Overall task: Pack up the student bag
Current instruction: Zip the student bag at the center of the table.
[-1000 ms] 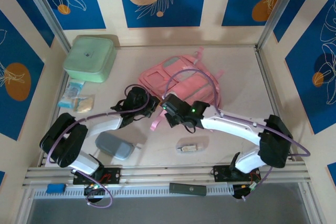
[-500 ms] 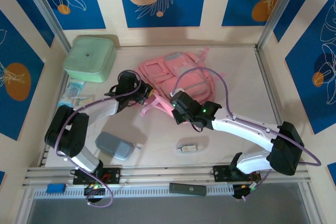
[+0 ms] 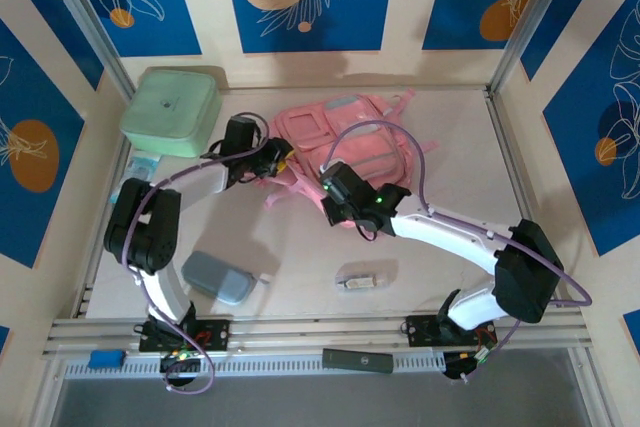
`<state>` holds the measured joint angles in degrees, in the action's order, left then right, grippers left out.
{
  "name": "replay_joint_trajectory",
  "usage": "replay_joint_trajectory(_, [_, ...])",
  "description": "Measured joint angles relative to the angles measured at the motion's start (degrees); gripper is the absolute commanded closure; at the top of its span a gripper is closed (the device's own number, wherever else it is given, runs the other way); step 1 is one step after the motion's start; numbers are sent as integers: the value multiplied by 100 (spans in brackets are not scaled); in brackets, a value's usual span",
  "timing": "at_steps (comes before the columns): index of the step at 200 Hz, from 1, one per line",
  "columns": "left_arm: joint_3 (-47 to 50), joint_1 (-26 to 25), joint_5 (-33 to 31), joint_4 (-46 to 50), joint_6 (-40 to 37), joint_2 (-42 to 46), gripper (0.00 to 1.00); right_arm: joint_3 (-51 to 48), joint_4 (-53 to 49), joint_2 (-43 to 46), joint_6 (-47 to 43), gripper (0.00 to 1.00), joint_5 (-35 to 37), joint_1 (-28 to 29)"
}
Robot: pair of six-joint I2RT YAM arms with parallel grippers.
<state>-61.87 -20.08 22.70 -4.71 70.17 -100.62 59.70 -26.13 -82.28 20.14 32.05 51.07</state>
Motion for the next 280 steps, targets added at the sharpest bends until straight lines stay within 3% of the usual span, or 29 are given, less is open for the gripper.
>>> replay_joint_trajectory(32, [1182, -221, -140, -271, 409, 992, 40, 0, -17, -162, 44, 100, 15, 61])
replay_joint_trajectory(77, [1687, -1593, -695, -951, 1495, 1281, 39, 0, -22, -162, 50, 100, 76, 105])
replay_joint_trajectory(115, [1670, -2050, -1196, -1499, 2107, 887, 47, -2, -22, -162, 92, 100, 76, 118])
replay_joint_trajectory(140, [1628, -2208, -1515, -1499, 2218, 778, 60, -2, -22, -164, 90, 100, 98, 155])
replay_joint_trajectory(195, [1574, -2262, -1827, -1198, 2107, 780, 100, -2, -37, -164, 59, 100, 291, 286])
replay_joint_trajectory(227, [1572, -2087, -1502, -1193, 1915, 798, 100, -2, -42, -162, -96, 100, 424, 398])
replay_joint_trajectory(280, [1316, -1318, -229, -660, 1158, 868, 100, -2, 131, -153, -326, 100, 693, 610])
